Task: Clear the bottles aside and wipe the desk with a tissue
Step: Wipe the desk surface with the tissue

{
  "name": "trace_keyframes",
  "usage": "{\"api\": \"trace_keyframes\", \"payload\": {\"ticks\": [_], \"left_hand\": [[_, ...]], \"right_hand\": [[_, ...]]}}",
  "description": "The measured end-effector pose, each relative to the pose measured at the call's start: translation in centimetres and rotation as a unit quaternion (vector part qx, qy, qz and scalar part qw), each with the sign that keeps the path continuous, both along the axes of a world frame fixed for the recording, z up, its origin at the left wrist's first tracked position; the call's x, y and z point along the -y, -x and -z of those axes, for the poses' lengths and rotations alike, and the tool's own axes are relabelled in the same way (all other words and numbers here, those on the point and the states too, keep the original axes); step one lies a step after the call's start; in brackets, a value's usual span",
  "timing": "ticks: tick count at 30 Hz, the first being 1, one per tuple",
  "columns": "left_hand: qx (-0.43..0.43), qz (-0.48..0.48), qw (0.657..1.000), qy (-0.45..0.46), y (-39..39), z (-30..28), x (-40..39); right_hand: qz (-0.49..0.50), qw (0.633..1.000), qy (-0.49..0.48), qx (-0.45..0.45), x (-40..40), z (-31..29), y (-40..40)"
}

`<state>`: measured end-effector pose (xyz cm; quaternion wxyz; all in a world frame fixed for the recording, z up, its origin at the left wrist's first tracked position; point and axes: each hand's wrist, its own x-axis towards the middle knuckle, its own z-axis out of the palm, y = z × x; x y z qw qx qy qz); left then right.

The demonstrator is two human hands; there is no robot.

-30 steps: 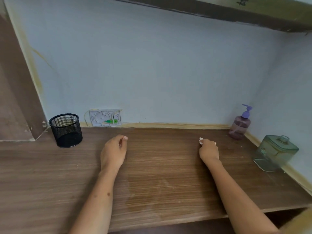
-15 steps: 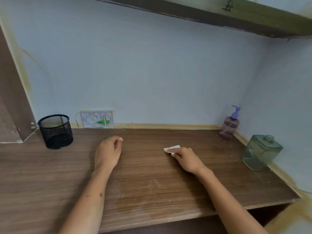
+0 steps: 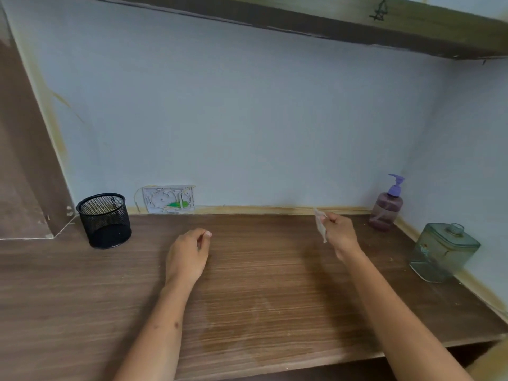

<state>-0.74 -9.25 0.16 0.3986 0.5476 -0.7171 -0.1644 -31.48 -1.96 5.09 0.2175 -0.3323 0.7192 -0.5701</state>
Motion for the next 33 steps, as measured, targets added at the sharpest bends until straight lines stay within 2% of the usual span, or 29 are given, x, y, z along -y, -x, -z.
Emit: {"api": "trace_keyframes", "payload": {"ticks": [3, 8, 11, 20, 25, 29, 33], "left_hand": [[-0.002, -0.016, 1.0, -0.001, 0.0, -0.1, 0.2], [-0.013, -0.043, 0.999, -0.006, -0.4, 0.0, 1.2], [-0.017, -0.051, 0.998, -0.01, -0.5, -0.1, 1.5], [-0.029, -0.105, 0.994, -0.025, -0.7, 0.0, 2.3], [-0.048, -0.134, 0.99, -0.02, -1.2, 0.1, 2.5], [-0.046, -0.135, 0.989, -0.025, -1.4, 0.2, 2.7], [-0.046, -0.141, 0.988, -0.037, -1.6, 0.3, 2.7]], "right_hand": [[0.058, 0.985, -0.077, -0.144, 1.0, 0.9, 1.8], [0.073, 0.946, -0.218, -0.229, 3.5, 2.8, 3.1], [0.067, 0.934, -0.248, -0.25, 5.1, 3.5, 2.6], [-0.035, 0.902, -0.244, -0.354, 11.7, 4.3, -6.4], [-0.076, 0.898, -0.238, -0.363, 13.9, 4.5, -12.3], [-0.212, 0.886, -0.16, -0.379, 14.0, 4.5, -17.1], [-0.383, 0.828, -0.08, -0.402, 12.3, 4.6, -19.6]]}}
